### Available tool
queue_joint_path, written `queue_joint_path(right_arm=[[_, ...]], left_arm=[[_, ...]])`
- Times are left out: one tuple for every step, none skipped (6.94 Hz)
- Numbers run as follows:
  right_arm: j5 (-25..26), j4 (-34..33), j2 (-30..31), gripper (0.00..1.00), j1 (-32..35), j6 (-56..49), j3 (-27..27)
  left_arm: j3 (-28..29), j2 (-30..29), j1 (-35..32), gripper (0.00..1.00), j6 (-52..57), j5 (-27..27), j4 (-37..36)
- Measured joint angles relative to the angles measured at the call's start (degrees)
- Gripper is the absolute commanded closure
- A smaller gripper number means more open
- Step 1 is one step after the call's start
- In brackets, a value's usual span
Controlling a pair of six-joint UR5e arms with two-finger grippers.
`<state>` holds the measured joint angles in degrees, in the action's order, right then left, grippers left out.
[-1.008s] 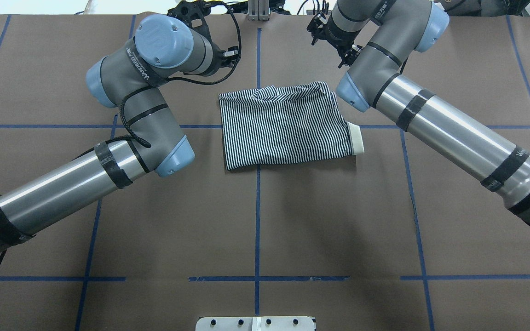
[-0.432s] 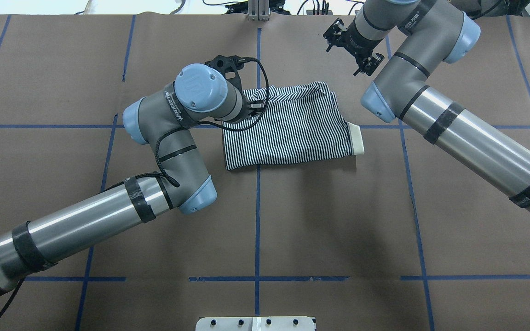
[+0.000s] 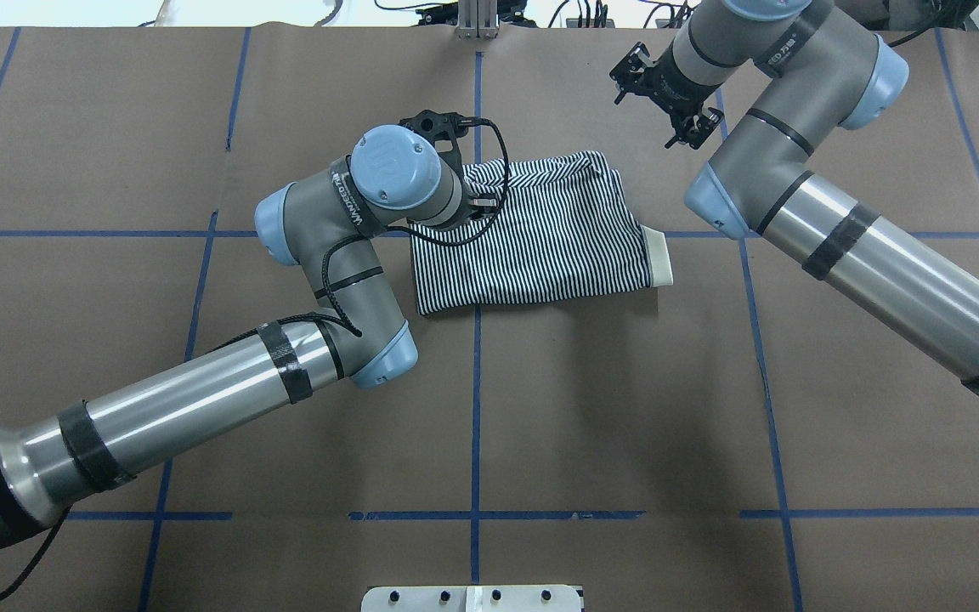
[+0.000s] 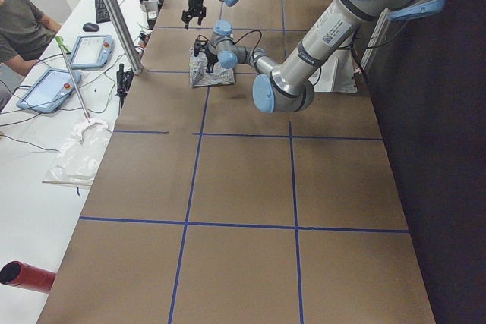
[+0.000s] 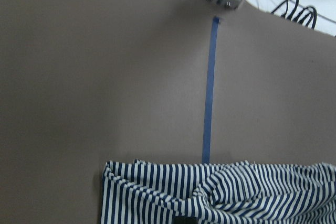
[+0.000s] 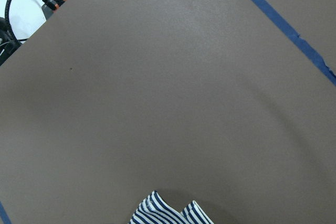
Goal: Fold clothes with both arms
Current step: 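Release the shirt and raise both grippers away from it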
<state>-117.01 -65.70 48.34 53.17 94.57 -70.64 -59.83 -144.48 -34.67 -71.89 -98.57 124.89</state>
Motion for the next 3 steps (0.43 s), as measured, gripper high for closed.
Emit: queue_joint_path(right_arm=[[0.0, 0.1, 0.8, 0.0, 0.0, 0.0, -0.5], [0.0, 0.2, 1.7, 0.0, 0.0, 0.0, -1.3], [0.0, 0.2, 3.0, 0.0, 0.0, 0.0, -2.8]], left_arm=[[2.8, -1.1, -0.8, 1.0, 0.3, 0.1, 2.5], [6.9, -2.6, -2.3, 1.0, 0.7, 0.1, 6.5], [11.7, -4.1, -4.2, 1.0, 1.4, 0.2, 11.0]])
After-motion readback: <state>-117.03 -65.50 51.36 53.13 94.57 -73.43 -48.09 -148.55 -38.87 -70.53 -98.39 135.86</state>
